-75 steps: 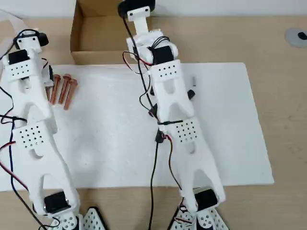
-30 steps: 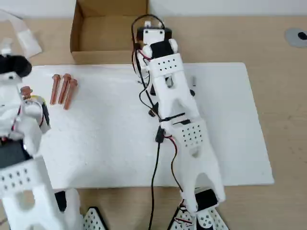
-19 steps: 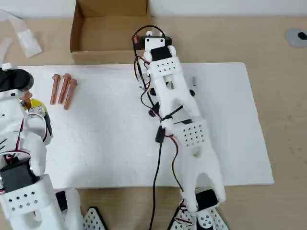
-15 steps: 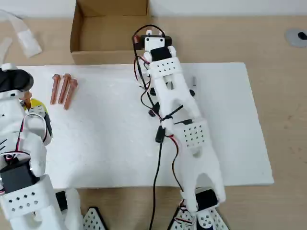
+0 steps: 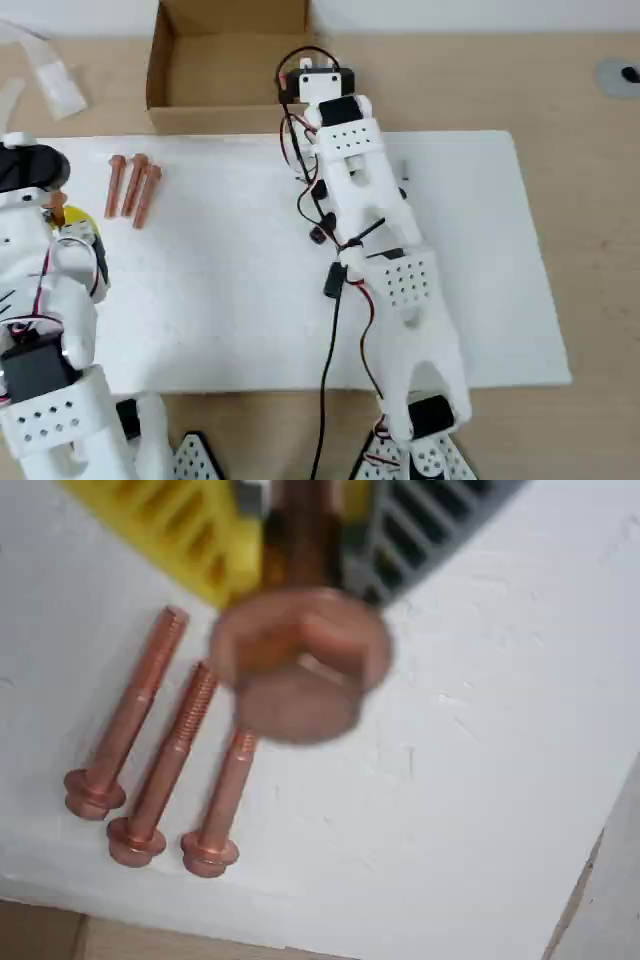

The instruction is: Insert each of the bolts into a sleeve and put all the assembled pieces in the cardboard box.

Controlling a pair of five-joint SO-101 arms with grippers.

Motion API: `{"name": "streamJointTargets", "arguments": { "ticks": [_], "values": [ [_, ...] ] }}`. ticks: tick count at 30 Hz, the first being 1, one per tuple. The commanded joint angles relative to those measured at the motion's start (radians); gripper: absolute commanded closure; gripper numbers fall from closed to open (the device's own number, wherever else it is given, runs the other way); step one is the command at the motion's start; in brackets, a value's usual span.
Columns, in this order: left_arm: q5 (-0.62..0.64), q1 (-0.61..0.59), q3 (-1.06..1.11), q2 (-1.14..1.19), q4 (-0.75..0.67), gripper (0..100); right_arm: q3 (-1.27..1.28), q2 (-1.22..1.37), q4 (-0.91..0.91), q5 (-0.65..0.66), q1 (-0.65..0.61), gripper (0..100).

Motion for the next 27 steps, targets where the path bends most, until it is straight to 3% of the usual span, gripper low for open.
{"name": "streamJointTargets", "arguments": {
  "ticks": [1,12,19,27],
  "values": [
    [0.005,0.006,-0.014,-0.021,-0.017,99,0.002,-0.068,-0.006,0.031,0.004,93.6],
    [0.008,0.012,-0.107,-0.021,0.075,99,-0.019,-0.077,0.066,0.055,0.002,96.6],
    [0.083,0.014,-0.226,-0.022,0.126,99,-0.308,-0.077,0.272,0.055,-0.012,99.0],
    [0.083,0.014,-0.388,-0.027,0.267,99,-0.470,-0.222,0.270,0.051,-0.021,99.0]
  ]
}}
